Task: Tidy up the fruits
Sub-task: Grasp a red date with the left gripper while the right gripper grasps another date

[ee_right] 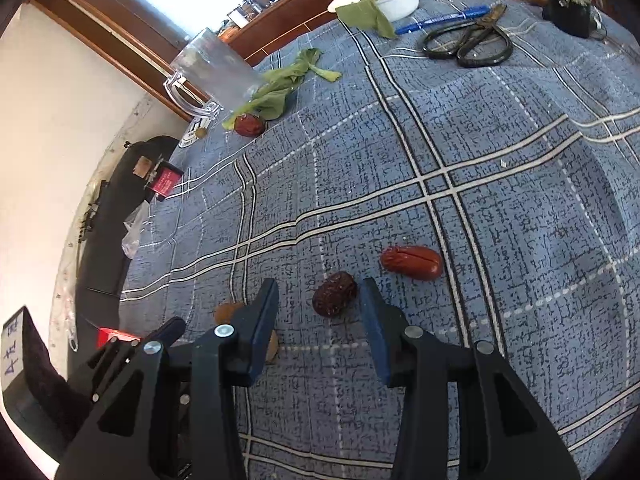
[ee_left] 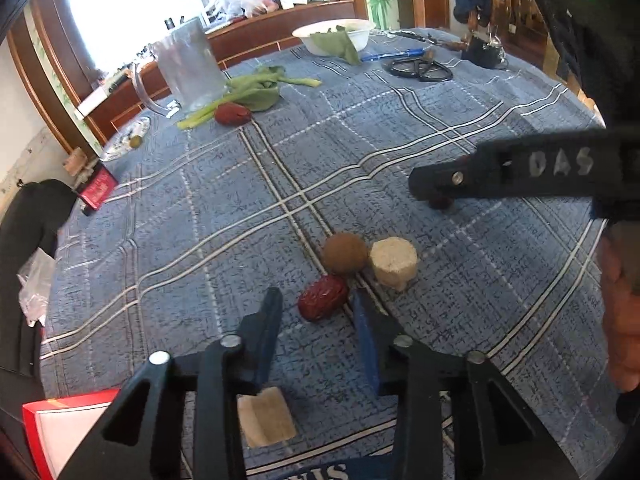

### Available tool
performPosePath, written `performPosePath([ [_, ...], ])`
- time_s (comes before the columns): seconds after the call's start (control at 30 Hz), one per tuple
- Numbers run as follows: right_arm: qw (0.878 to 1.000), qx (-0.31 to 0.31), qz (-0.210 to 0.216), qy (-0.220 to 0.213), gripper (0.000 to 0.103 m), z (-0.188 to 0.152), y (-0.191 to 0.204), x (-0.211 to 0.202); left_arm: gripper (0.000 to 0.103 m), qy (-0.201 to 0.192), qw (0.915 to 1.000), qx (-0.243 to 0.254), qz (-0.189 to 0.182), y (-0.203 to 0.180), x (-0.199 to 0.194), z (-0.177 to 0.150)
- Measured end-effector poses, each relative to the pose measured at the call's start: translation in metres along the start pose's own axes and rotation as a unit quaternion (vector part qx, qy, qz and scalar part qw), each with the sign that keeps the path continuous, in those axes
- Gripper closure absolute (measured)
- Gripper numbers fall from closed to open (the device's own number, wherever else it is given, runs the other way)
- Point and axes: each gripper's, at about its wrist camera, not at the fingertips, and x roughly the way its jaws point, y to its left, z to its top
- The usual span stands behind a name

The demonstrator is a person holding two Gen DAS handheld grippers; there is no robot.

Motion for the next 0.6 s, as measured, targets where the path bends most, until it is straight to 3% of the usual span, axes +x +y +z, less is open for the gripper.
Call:
performPosePath([
  [0.2, 0.997, -0.058, -0.055, -0.012, 0.069, -0.004, 0.018, 0.005, 0.078, 0.001, 1.0, -0.007, -0.003, -0.002, 0.001, 0.0],
  [0.3, 0.989, -0.107, -0.103, -0.022, 0.078, -0.01, 0.031, 0.009, 0.078, 0.006, 0.9997, -0.022, -0.004, 0.001, 0.001, 0.001],
  [0.37, 0.985, -0.122, -0.118, -0.026, 0.078, -0.012, 0.035, 0.01, 0.078, 0.005, 0.9995, -0.03, 0.003, 0.003, -0.002, 0.0],
  [0.6, 0.989, -0.1, -0.106, -0.038, 0.079, -0.008, 0.031, 0.0, 0.078, -0.059, 0.9947, -0.081, 0.02, 0.012, -0.058, -0.012],
])
